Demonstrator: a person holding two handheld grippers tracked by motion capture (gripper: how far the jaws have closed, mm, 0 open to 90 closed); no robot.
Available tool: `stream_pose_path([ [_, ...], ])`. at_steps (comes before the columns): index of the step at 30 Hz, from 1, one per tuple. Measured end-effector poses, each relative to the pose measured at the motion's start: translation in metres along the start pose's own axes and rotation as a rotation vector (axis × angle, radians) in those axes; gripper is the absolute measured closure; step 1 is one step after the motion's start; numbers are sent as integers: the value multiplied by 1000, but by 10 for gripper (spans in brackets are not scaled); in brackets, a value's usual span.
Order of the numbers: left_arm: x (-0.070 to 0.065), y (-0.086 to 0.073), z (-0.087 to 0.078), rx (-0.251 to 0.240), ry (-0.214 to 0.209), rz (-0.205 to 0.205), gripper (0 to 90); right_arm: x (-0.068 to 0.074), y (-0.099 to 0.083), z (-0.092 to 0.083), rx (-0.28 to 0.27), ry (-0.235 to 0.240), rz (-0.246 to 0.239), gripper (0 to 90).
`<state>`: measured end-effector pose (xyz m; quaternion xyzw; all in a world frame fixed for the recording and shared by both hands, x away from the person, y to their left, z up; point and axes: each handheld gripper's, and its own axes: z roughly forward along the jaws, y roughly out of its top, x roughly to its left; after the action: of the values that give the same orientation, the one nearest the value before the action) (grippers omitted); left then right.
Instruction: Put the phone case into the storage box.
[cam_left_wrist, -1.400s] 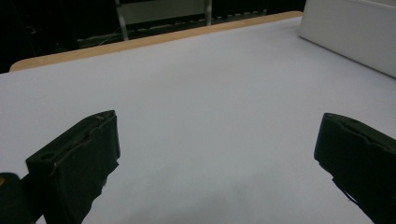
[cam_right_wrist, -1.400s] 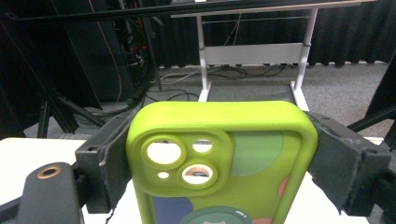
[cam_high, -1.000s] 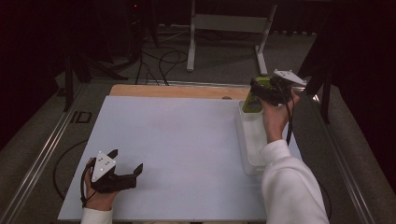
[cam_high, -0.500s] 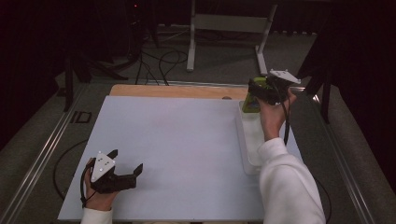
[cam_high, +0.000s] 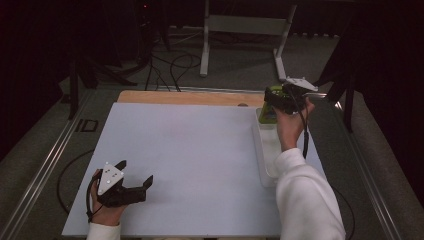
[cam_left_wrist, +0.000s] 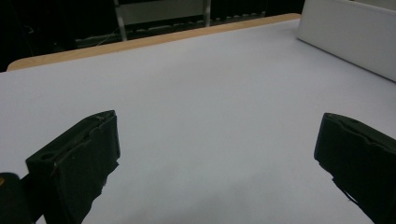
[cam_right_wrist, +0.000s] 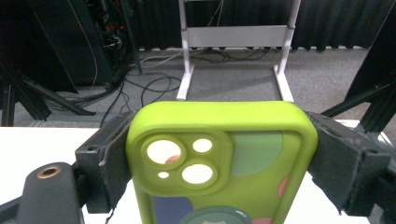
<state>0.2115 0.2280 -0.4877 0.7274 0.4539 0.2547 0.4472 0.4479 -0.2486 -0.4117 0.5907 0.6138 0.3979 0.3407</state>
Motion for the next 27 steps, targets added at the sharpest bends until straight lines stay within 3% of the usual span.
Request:
stream_pose_path([
  [27, -1, 0, -1, -5, 1, -5, 12, -1, -24, 19, 71, -38, -10, 157],
])
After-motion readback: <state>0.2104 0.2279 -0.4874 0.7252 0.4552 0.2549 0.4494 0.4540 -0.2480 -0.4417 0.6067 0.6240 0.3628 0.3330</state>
